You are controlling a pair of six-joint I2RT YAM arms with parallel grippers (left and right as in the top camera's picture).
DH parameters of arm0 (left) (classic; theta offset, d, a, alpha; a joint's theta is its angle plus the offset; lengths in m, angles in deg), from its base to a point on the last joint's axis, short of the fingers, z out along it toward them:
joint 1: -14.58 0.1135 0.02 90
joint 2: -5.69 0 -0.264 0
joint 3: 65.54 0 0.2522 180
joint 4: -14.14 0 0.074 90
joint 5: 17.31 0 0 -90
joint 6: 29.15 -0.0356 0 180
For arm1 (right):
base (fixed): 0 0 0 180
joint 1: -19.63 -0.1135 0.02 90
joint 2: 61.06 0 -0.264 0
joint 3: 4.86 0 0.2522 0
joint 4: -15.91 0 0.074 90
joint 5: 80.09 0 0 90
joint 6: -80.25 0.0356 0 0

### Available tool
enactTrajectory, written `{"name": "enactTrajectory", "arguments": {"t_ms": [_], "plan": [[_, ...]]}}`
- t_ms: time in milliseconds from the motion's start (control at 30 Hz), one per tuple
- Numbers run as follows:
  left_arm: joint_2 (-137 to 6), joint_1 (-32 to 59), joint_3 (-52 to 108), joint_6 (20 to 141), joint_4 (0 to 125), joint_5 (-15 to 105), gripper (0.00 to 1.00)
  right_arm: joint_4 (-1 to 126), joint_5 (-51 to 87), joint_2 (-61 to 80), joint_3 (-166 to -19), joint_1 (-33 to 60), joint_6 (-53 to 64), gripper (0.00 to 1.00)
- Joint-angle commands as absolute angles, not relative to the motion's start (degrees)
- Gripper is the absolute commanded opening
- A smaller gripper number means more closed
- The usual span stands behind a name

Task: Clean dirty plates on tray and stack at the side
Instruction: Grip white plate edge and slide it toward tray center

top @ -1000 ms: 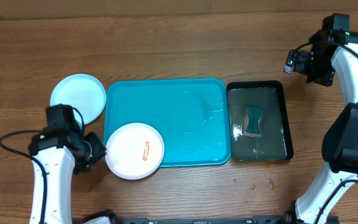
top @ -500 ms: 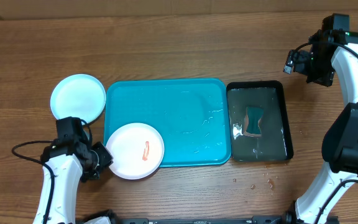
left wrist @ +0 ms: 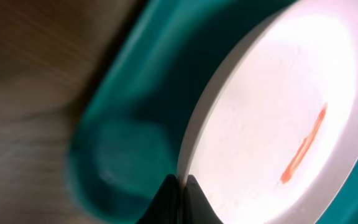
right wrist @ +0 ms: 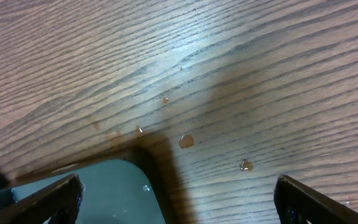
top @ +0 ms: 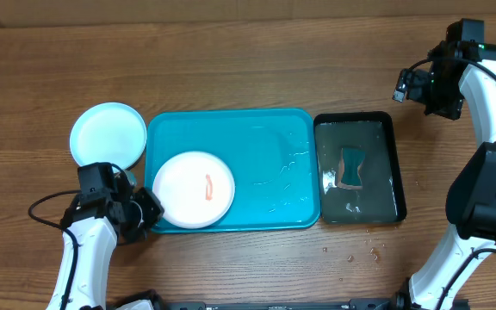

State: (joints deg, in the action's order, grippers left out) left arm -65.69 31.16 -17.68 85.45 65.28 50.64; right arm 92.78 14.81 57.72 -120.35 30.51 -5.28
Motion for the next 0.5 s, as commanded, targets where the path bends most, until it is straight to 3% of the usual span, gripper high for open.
{"name": "enactTrajectory", "arguments": {"t_ms": [0, 167, 467], "plan": [[-65.53, 30.72, -17.5, 89.17, 61.61, 40.13, 0.04, 92.71, 14.44, 57.57, -121.29, 30.64, -5.21, 1.0], [-65.56, 27.48, -17.52, 94.74, 54.53, 40.87, 0.04, 92.71, 14.44, 57.57, -121.29, 30.64, -5.21, 1.0], [-65.58, 13.65, -17.52, 105.87, 48.87, 55.67, 0.04, 92.71, 14.44, 57.57, -121.29, 30.64, -5.21, 1.0]]}}
